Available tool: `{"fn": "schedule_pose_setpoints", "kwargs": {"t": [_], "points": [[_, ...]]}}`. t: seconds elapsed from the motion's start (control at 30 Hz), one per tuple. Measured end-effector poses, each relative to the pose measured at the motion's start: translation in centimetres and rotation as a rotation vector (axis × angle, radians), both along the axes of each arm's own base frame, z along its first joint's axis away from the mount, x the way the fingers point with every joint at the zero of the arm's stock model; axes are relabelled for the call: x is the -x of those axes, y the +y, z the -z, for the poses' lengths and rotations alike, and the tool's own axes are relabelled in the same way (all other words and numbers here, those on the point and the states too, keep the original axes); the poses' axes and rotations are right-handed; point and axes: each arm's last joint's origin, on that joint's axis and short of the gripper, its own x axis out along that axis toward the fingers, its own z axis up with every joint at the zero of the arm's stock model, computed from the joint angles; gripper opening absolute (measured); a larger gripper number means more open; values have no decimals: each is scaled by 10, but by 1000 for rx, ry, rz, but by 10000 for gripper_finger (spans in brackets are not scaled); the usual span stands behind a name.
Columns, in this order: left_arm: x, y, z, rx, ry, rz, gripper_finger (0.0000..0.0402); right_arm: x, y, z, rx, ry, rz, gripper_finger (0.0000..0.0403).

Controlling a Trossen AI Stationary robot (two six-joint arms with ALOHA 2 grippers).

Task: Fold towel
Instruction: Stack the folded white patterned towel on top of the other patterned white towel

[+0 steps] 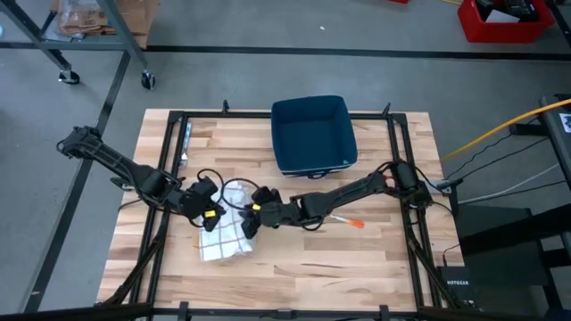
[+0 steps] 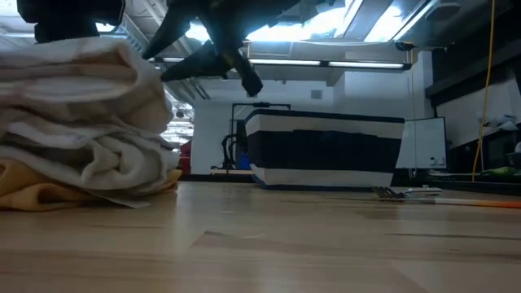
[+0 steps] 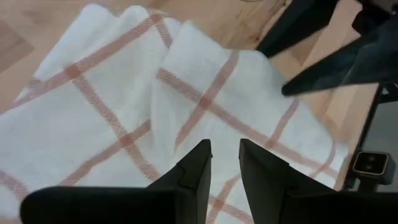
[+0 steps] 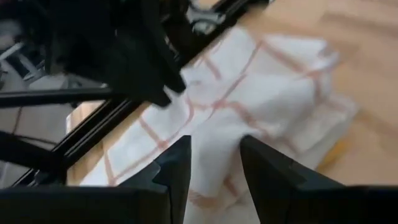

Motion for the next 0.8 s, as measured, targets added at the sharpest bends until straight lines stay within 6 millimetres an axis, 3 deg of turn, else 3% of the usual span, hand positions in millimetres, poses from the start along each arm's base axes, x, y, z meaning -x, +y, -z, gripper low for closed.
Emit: {"fn": "schedule_pose_setpoints", "kwargs": {"t": [0.47,0.8], "points": [[12,-23,9,65,50,14,76,-4,-18,2,101,22,16,143],[2,-41,44,-19,233,-85,76,-22,-43,58,61,105,-10,143]]}}
